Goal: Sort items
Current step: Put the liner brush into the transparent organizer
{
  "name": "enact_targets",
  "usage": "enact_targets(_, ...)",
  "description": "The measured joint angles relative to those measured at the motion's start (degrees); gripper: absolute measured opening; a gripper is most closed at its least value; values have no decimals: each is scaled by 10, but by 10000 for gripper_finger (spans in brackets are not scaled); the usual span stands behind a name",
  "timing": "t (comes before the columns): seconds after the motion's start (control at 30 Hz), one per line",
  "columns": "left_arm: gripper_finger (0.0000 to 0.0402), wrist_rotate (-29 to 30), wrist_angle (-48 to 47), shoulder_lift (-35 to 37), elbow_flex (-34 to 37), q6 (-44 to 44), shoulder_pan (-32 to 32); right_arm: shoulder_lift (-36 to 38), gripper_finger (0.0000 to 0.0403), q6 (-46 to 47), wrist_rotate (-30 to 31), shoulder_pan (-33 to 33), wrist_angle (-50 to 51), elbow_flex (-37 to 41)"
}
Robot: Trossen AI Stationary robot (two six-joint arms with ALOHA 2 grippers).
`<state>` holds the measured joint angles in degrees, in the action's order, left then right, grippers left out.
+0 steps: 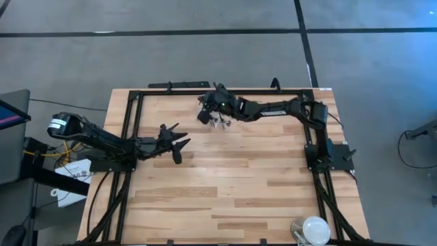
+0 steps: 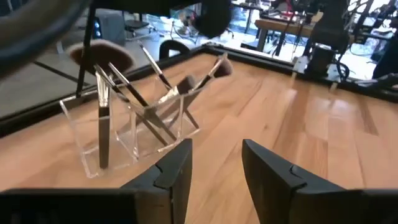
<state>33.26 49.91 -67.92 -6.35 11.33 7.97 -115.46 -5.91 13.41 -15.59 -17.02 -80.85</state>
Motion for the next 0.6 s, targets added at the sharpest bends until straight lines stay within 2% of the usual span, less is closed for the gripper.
enact_targets(0.13, 134, -1, 2, -18, 0, 1, 0, -23, 14, 33, -9, -16, 1, -2)
enact_targets(0.3, 133, -1, 4, -23, 0, 1, 0, -39, 19, 31, -31, -26, 3, -1)
enact_targets(0.6, 131, -1, 5, -23, 0, 2, 0, -34, 84, 30, -36, -22, 14, -10)
